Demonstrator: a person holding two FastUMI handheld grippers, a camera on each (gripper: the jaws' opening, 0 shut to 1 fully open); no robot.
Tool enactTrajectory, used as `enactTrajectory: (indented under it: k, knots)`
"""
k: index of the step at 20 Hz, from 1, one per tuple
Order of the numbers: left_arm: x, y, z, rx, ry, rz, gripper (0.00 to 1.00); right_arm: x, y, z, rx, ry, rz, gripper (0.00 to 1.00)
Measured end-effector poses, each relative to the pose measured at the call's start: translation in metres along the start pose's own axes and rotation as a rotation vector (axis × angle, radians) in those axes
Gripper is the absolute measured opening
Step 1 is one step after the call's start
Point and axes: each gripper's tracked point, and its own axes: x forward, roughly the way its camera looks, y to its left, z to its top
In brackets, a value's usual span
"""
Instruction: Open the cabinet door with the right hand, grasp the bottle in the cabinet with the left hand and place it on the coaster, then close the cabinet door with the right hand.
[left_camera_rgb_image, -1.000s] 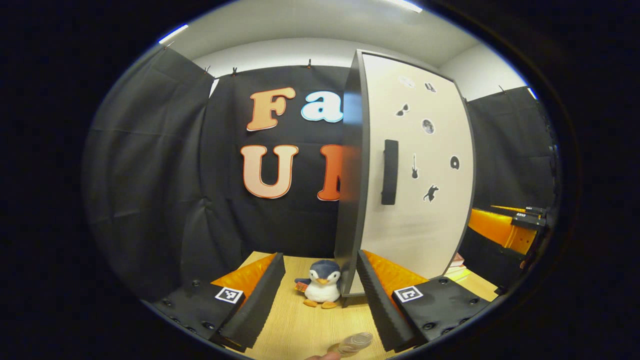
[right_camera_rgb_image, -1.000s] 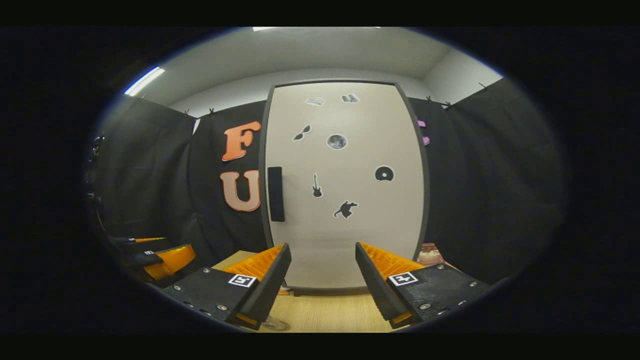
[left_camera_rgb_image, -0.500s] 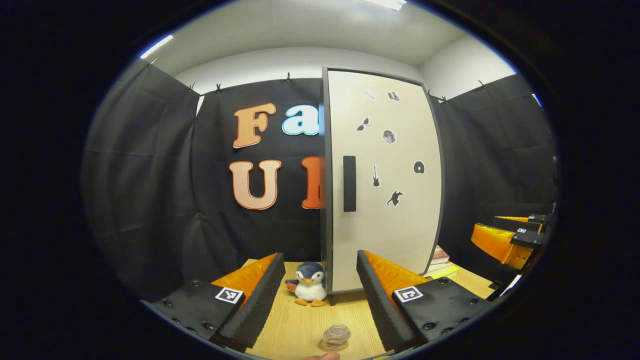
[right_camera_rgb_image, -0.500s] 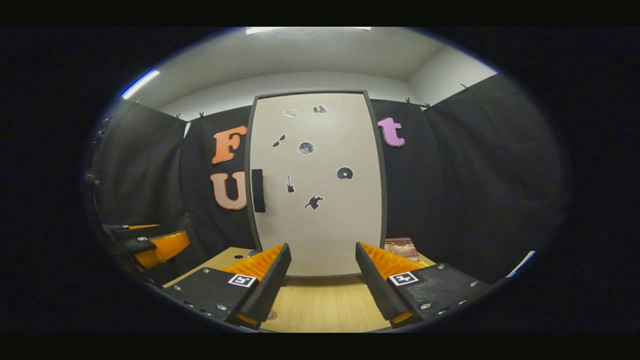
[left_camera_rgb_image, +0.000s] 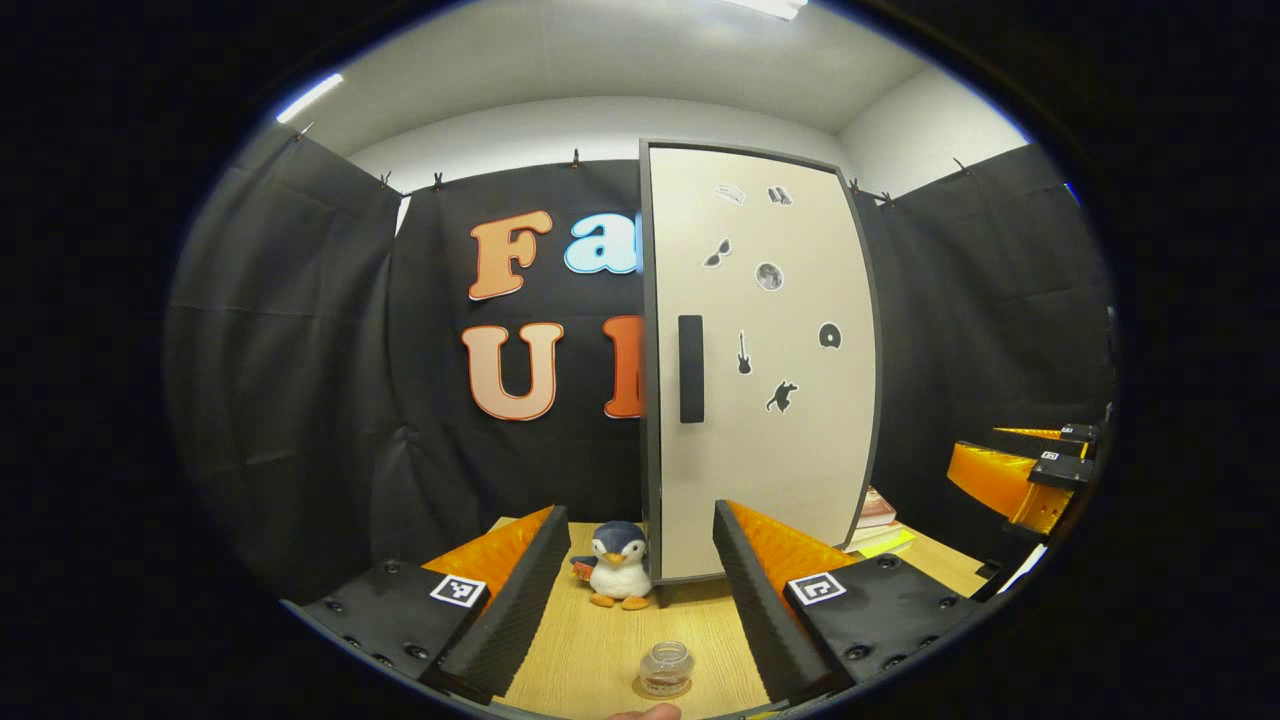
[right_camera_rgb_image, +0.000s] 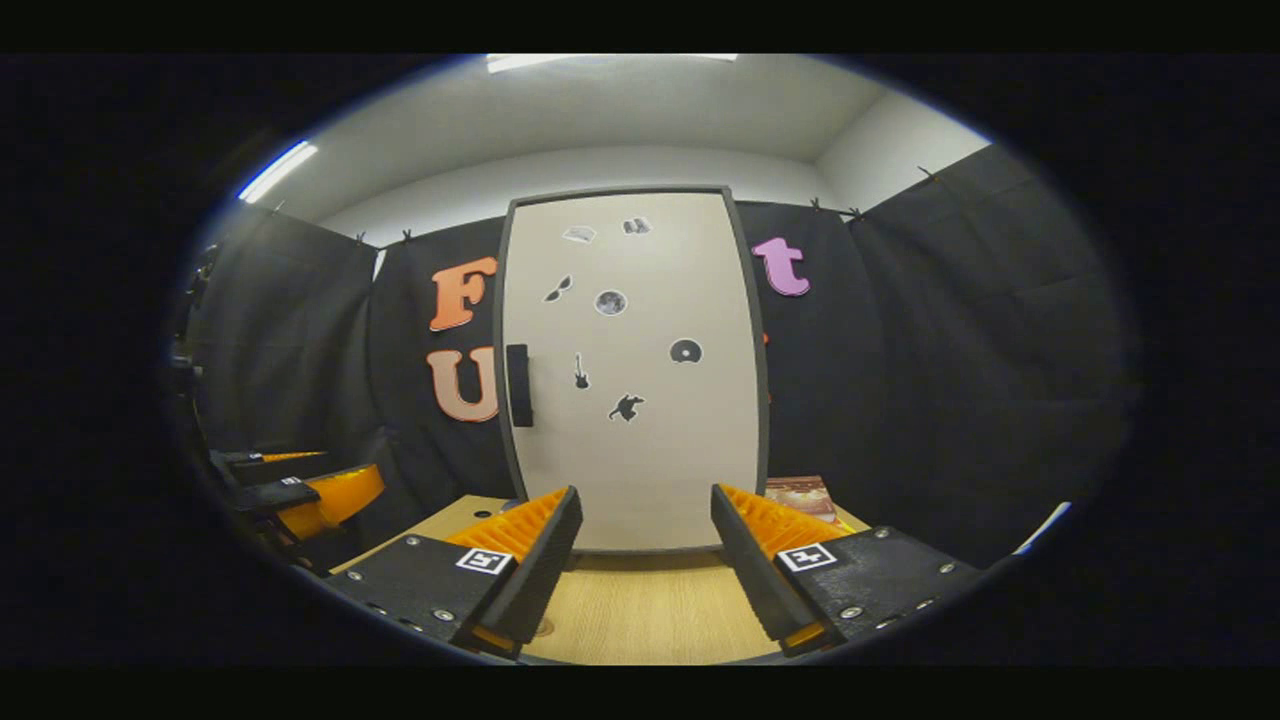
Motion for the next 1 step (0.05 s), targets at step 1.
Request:
enactTrajectory:
  k: [1]
  knots:
    - [0.0004,0.0004,-0.0004,-0.003,0.001,0.003,0.96,0.0002,0.0006,0.0004,-0.001,-0.001,0.002,0.81]
